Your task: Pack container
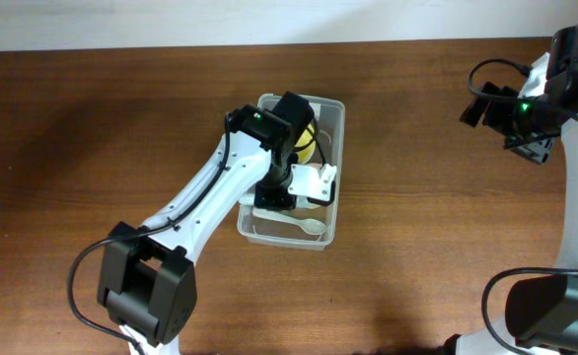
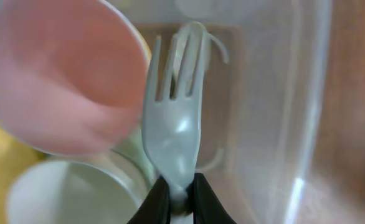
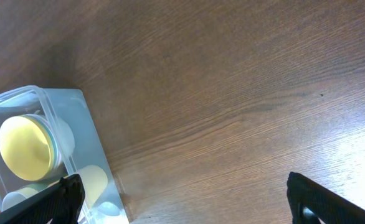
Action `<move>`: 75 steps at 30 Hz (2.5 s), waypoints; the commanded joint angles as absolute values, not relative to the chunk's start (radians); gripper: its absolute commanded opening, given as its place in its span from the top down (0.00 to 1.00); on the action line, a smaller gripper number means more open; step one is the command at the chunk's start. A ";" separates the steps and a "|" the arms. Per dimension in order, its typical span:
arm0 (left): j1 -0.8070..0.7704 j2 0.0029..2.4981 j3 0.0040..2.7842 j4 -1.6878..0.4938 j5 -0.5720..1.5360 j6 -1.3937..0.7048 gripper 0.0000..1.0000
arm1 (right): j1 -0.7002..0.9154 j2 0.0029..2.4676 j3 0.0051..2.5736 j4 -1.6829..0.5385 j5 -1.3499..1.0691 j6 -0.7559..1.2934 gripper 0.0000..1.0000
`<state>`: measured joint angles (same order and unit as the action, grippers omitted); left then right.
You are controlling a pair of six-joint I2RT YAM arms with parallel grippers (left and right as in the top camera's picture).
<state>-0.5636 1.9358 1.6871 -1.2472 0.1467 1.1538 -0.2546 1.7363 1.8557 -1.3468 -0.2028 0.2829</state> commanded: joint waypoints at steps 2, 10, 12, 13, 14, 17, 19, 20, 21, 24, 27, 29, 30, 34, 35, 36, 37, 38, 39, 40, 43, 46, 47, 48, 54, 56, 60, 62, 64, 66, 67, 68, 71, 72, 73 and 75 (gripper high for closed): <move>-0.568 1.932 1.673 -1.230 0.206 1.227 0.91 | -0.256 1.729 1.864 -1.346 -0.201 0.278 0.01; -0.570 1.932 1.672 -1.277 0.264 1.224 0.92 | -0.256 1.729 1.864 -1.347 -0.201 0.278 0.01; -0.570 1.932 1.672 -1.287 0.278 1.228 0.91 | -0.256 1.729 1.864 -1.346 -0.201 0.278 0.01; -0.570 1.932 1.672 -1.286 0.278 1.228 0.91 | -0.256 1.729 1.864 -1.347 -0.201 0.278 0.01; -0.570 1.932 1.672 -1.286 0.278 1.228 0.91 | -0.256 1.729 1.864 -1.346 -0.201 0.278 0.01; -0.570 1.932 1.672 -1.282 0.276 1.228 0.81 | -0.256 1.729 1.864 -1.346 -0.201 0.278 0.01; -0.570 1.932 1.672 -1.280 0.276 1.227 0.69 | -0.256 1.729 1.864 -1.347 -0.201 0.278 0.01; -0.570 1.931 1.673 -1.280 0.268 1.227 0.07 | -0.256 1.729 1.864 -1.347 -0.201 0.278 0.01; -0.570 1.929 1.674 -1.280 0.253 1.227 0.00 | -0.256 1.729 1.864 -1.346 -0.201 0.278 0.01; -0.570 1.919 1.688 -1.283 0.189 1.178 0.00 | -0.256 1.729 1.864 -1.347 -0.201 0.278 0.01; -0.570 1.897 1.741 -1.283 0.078 1.044 0.00 | -0.256 1.729 1.864 -1.346 -0.201 0.278 0.01; -0.569 1.874 1.798 -1.284 -0.023 0.915 0.00 | -0.256 1.729 1.864 -1.346 -0.201 0.278 0.01; -0.568 1.864 1.816 -1.284 -0.063 0.872 0.00 | -0.256 1.729 1.864 -1.346 -0.201 0.278 0.01; -0.561 1.785 1.875 -1.287 -0.279 0.665 0.00 | -0.256 1.729 1.864 -1.347 -0.201 0.278 0.01; -0.555 1.759 1.882 -1.285 -0.318 0.616 0.00 | -0.256 1.729 1.864 -1.346 -0.201 0.278 0.01; -0.546 1.730 1.888 -1.278 -0.352 0.558 0.00 | -0.256 1.729 1.864 -1.346 -0.201 0.278 0.01; -0.536 1.707 1.890 -1.269 -0.368 0.511 0.00 | -0.256 1.729 1.864 -1.347 -0.201 0.278 0.01; -0.519 1.678 1.892 -1.256 -0.375 0.462 0.00 | -0.256 1.729 1.864 -1.347 -0.201 0.278 0.01; -0.500 1.652 1.892 -1.248 -0.375 0.417 0.00 | -0.256 1.729 1.864 -1.347 -0.201 0.278 0.01; -0.474 1.623 1.892 -1.242 -0.375 0.357 0.00 | -0.256 1.729 1.864 -1.347 -0.201 0.278 0.01; -0.366 1.533 1.892 -1.243 -0.374 0.161 0.00 | -0.256 1.729 1.864 -1.346 -0.201 0.278 0.01; -0.245 1.456 1.892 -1.245 -0.342 0.070 0.00 | -0.256 1.729 1.864 -1.347 -0.201 0.278 0.01; -0.202 1.433 1.892 -1.242 -0.320 0.067 0.00 | -0.256 1.729 1.864 -1.347 -0.201 0.278 0.01; -0.165 1.413 1.892 -1.240 -0.301 0.067 0.00 | -0.256 1.729 1.864 -1.347 -0.201 0.278 0.01; -0.029 1.353 1.892 -1.236 -0.226 0.067 0.00 | -0.256 1.729 1.864 -1.347 -0.201 0.278 0.01; -0.023 1.352 1.892 -1.242 -0.224 0.068 0.00 | -0.256 1.729 1.864 -1.346 -0.201 0.278 0.01; -0.023 1.354 1.892 -1.241 -0.224 0.068 0.00 | -0.256 1.729 1.864 -1.347 -0.201 0.278 0.01; -0.023 1.353 1.892 -1.253 -0.224 0.068 0.00 | -0.255 1.731 1.864 -1.346 -0.201 0.278 0.01; -0.023 1.353 1.892 -1.265 -0.224 0.068 0.00 | -0.253 1.732 1.862 -1.347 -0.201 0.278 0.01; -0.023 1.353 1.892 -1.275 -0.224 0.068 0.00 | -0.245 1.721 1.862 -1.346 -0.201 0.278 0.01; -0.023 1.353 1.892 -1.276 -0.224 0.068 0.00 | -0.236 1.711 1.862 -1.347 -0.201 0.278 0.01; -0.023 1.353 1.892 -1.276 -0.224 0.068 0.00 | -0.220 1.697 1.862 -1.346 -0.200 0.278 0.01; -0.023 1.353 1.892 -1.276 -0.224 0.068 0.00 | -0.158 1.645 1.862 -1.346 -0.198 0.278 0.01; -0.023 1.353 1.892 -1.276 -0.224 0.068 0.00 | -0.133 1.626 1.862 -1.347 -0.198 0.278 0.01; -0.023 1.353 1.892 -1.276 -0.224 0.068 0.00 | -0.106 1.607 1.862 -1.346 -0.198 0.278 0.01; -0.023 1.353 1.892 -1.276 -0.224 0.068 0.00 | -0.046 1.564 1.861 -1.346 -0.198 0.278 0.01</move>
